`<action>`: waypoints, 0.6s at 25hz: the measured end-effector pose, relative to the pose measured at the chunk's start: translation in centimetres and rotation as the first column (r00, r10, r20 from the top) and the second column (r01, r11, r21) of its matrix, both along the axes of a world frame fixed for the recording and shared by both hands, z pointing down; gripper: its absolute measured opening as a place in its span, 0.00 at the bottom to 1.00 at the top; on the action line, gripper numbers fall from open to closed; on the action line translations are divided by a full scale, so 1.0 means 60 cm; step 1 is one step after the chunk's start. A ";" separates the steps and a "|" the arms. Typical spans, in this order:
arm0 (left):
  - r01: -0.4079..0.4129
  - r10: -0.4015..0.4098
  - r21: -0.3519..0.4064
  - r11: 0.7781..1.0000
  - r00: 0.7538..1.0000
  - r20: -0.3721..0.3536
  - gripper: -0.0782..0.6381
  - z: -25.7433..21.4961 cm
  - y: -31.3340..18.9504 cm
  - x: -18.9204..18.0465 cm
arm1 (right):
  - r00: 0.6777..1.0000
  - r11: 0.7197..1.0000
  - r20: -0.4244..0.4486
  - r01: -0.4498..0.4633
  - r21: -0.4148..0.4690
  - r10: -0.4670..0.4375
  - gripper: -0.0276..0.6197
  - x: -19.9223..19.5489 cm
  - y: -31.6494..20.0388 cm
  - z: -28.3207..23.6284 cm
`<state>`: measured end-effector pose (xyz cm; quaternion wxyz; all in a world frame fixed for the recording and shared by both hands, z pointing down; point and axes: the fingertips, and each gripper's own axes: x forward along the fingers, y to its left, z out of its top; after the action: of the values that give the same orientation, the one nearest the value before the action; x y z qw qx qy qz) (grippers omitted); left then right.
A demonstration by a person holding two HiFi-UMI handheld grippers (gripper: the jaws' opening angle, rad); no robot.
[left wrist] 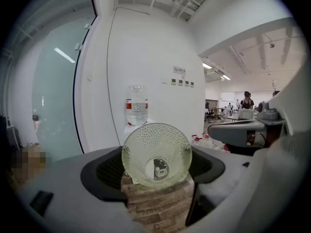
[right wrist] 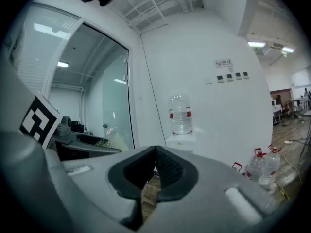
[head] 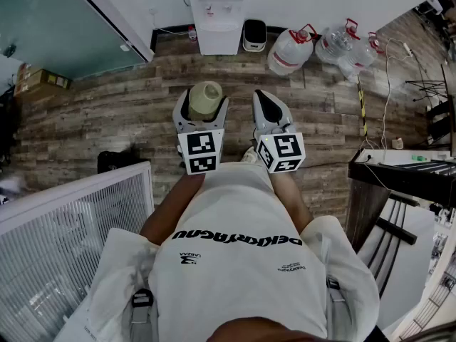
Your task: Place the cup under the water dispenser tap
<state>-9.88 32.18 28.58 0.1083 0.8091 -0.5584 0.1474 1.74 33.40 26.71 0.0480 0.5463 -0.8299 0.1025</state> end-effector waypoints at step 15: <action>0.026 -0.026 0.013 1.000 0.999 0.047 0.63 0.018 -0.036 0.076 | 0.999 0.999 0.003 0.047 0.000 -0.047 0.04 0.072 -0.045 0.018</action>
<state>-5.33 30.02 29.65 0.0918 0.7987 -0.5723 0.1615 6.06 30.70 27.77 0.0492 0.5266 -0.8425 0.1021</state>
